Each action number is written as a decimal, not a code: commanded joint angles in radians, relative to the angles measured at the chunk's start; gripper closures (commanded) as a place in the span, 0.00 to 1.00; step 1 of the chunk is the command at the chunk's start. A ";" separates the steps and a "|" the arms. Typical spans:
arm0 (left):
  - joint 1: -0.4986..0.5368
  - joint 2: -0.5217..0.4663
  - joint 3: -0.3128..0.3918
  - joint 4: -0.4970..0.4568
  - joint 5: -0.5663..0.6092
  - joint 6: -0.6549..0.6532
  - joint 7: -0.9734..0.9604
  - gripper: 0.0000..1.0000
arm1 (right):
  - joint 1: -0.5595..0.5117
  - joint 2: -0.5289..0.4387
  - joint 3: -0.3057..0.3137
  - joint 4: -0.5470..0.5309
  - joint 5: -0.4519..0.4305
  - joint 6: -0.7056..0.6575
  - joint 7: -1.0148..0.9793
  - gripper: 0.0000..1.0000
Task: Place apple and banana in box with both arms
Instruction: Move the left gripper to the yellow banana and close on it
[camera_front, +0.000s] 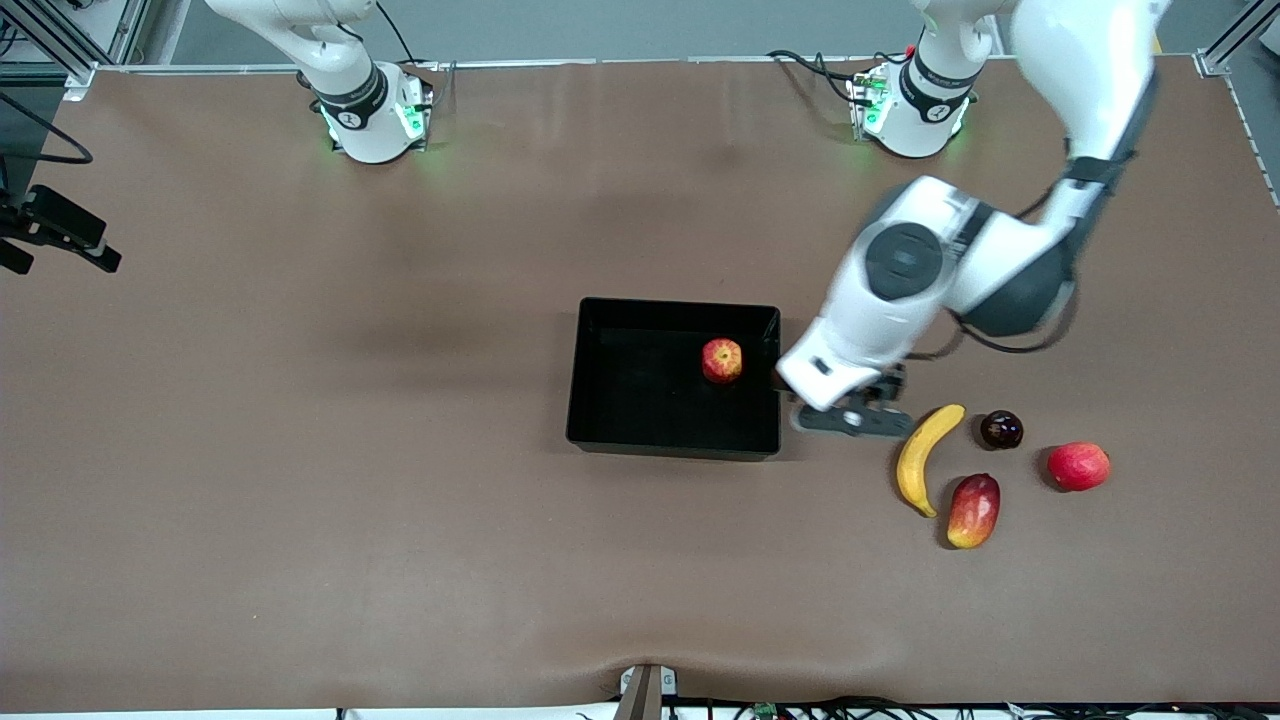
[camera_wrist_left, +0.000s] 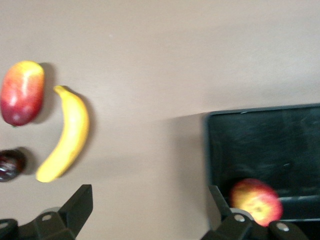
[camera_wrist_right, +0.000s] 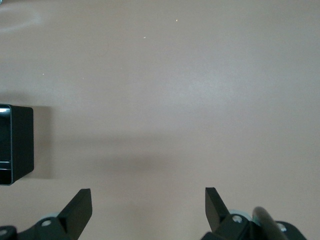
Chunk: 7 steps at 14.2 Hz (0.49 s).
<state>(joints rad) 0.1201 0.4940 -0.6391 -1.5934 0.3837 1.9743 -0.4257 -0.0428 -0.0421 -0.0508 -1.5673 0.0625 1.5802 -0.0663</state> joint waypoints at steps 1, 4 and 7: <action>0.068 -0.009 -0.016 -0.042 -0.020 -0.017 0.190 0.00 | -0.011 0.013 0.016 0.038 -0.009 -0.016 -0.003 0.00; 0.139 0.004 -0.014 -0.075 -0.003 0.004 0.364 0.00 | -0.015 0.014 0.014 0.039 -0.012 -0.014 -0.006 0.00; 0.196 0.015 -0.013 -0.155 0.038 0.105 0.430 0.00 | -0.019 0.014 0.014 0.041 -0.015 -0.014 -0.006 0.00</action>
<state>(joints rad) 0.2764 0.5127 -0.6372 -1.6819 0.3874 2.0086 -0.0263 -0.0436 -0.0419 -0.0489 -1.5549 0.0622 1.5802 -0.0663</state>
